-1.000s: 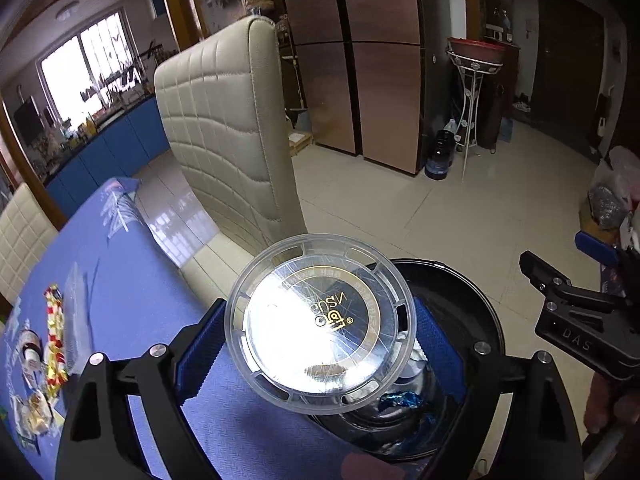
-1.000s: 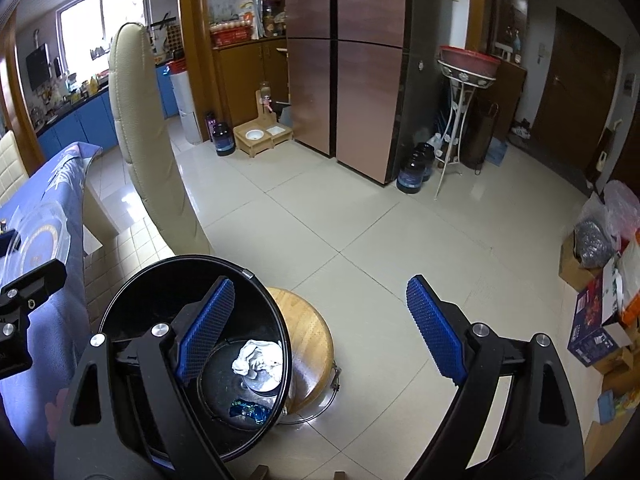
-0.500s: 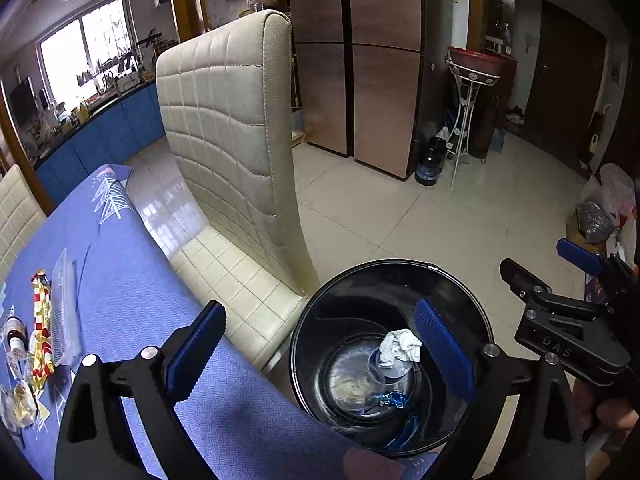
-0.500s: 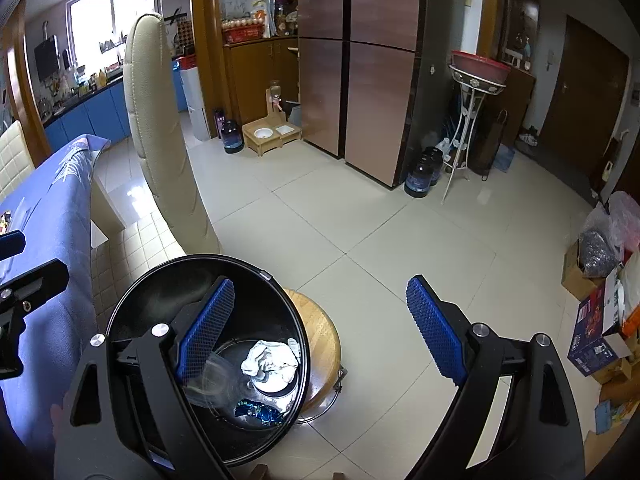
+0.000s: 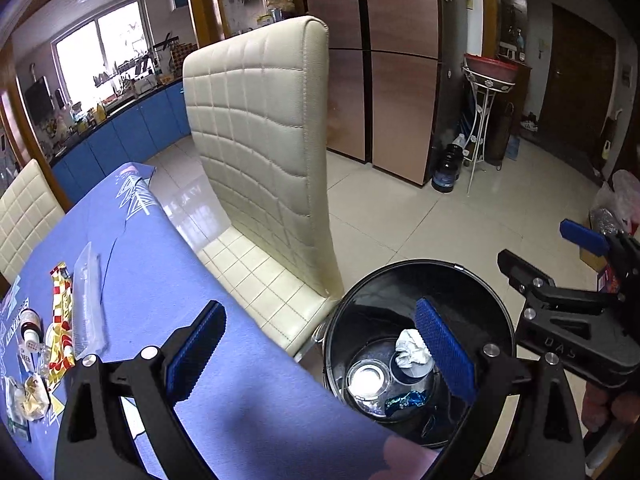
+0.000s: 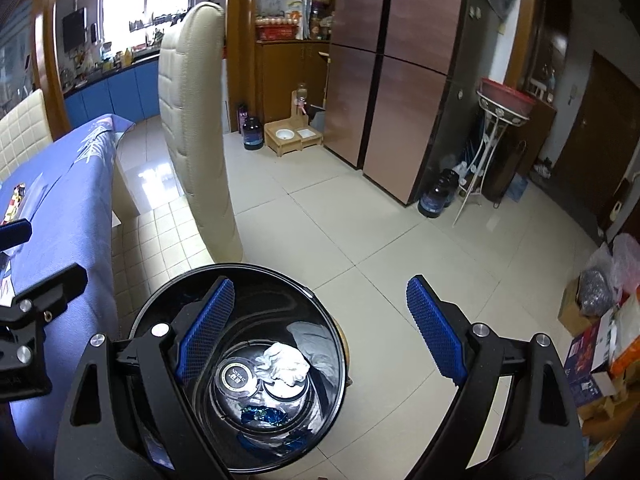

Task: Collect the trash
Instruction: 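Open the right tool to drop the tissue while the left tool drops the lid, then move both tools back over the table toward the carton and candy wrapper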

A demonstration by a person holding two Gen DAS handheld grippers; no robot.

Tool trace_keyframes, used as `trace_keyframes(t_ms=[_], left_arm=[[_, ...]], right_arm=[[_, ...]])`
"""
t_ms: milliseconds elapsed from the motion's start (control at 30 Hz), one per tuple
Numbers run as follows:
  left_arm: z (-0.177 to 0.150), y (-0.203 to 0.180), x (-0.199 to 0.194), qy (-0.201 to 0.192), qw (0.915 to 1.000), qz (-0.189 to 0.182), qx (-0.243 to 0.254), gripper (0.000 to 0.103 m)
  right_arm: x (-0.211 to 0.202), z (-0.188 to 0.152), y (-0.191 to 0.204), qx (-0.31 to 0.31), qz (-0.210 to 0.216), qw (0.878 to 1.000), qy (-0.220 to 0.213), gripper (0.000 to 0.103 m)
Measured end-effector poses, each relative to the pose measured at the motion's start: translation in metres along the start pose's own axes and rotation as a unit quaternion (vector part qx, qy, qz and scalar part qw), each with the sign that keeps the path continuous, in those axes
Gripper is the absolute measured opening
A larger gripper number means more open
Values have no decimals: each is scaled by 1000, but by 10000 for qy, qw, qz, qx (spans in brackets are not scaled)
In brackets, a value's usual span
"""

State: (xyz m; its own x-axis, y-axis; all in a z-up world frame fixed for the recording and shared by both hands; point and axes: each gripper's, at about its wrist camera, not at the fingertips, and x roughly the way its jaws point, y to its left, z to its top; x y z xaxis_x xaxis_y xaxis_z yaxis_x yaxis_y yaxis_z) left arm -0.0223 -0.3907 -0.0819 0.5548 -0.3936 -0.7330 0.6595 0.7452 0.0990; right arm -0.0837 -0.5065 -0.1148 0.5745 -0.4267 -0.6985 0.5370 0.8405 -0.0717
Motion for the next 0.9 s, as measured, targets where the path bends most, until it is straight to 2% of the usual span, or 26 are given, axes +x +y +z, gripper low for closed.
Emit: trace_keyframes(t_ms=[333, 467, 700, 900], left_arm=[[-9, 21, -13, -103, 9999, -103, -84, 93], [-12, 39, -22, -190, 9997, -24, -175, 93], [-21, 92, -39, -285, 9982, 243, -477, 93], [-31, 141, -51, -264, 9950, 497, -821, 93]], right_arm=[[-16, 12, 33, -288, -103, 9995, -31, 88], [-23, 19, 56, -517, -76, 9986, -59, 88], [-38, 37, 110, -849, 175, 9961, -148, 88], [-45, 48, 171, -1200, 526, 9913, -104, 88]])
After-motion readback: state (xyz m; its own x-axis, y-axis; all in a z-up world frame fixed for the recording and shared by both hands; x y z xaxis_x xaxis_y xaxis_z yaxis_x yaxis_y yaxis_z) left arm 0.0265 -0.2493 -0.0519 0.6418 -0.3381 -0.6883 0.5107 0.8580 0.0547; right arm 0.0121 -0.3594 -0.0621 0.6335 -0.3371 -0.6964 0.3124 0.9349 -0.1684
